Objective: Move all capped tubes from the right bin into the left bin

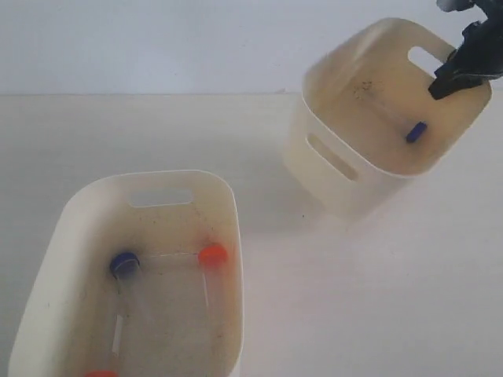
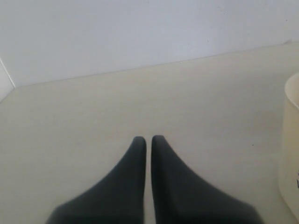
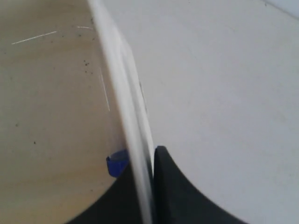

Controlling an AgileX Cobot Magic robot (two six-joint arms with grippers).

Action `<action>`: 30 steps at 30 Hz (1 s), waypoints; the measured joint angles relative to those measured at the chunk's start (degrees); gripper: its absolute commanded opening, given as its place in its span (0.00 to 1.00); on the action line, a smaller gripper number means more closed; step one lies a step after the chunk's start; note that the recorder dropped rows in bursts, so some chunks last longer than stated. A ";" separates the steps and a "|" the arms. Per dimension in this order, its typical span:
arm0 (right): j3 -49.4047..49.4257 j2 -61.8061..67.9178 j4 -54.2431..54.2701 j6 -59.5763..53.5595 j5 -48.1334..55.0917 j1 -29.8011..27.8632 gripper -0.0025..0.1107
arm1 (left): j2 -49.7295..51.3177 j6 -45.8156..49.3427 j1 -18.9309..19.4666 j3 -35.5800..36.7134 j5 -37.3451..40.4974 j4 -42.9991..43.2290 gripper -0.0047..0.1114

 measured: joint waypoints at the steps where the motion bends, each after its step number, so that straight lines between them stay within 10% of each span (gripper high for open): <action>1: 0.00 0.00 -0.16 -3.59 0.10 0.10 0.02 | 0.00 0.00 0.00 0.00 0.00 0.00 0.08; 7: -0.21 0.00 -6.02 -21.44 0.13 3.24 0.02 | 0.00 0.00 0.00 0.00 0.00 0.00 0.08; 27: -0.80 3.39 -20.68 -21.16 -11.27 12.51 0.03 | 0.00 0.00 0.00 0.00 0.00 0.00 0.08; 30: -0.80 3.39 -19.39 -20.26 -14.13 12.51 0.15 | 0.00 0.00 0.00 0.00 0.00 0.00 0.08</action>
